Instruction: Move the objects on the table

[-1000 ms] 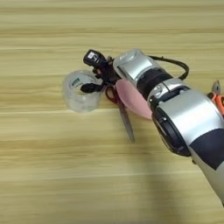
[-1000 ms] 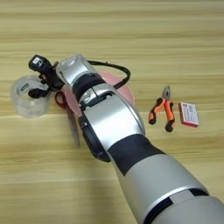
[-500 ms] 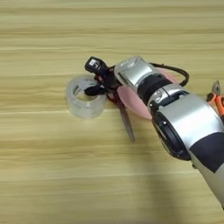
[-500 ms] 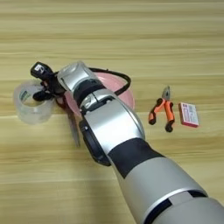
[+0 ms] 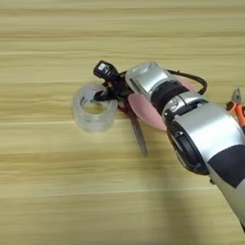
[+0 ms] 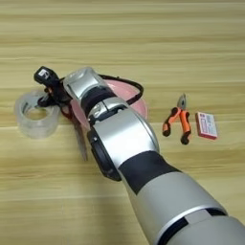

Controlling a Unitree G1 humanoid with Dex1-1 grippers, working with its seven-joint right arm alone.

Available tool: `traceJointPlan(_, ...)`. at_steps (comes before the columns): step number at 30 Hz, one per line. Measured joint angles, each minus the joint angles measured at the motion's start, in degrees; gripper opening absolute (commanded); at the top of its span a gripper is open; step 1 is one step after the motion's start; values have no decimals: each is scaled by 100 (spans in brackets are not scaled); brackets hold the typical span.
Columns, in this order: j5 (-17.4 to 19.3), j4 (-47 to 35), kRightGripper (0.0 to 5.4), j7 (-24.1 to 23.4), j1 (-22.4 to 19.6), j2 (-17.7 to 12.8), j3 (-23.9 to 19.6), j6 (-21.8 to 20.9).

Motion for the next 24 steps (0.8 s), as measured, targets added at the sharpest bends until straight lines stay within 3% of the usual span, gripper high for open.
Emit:
traceJointPlan(16, 310, -420, 132, -67, -11, -35, -473, 98)
traceJointPlan(24, 473, -1279, 132, 90, -4, -482, -667, 395)
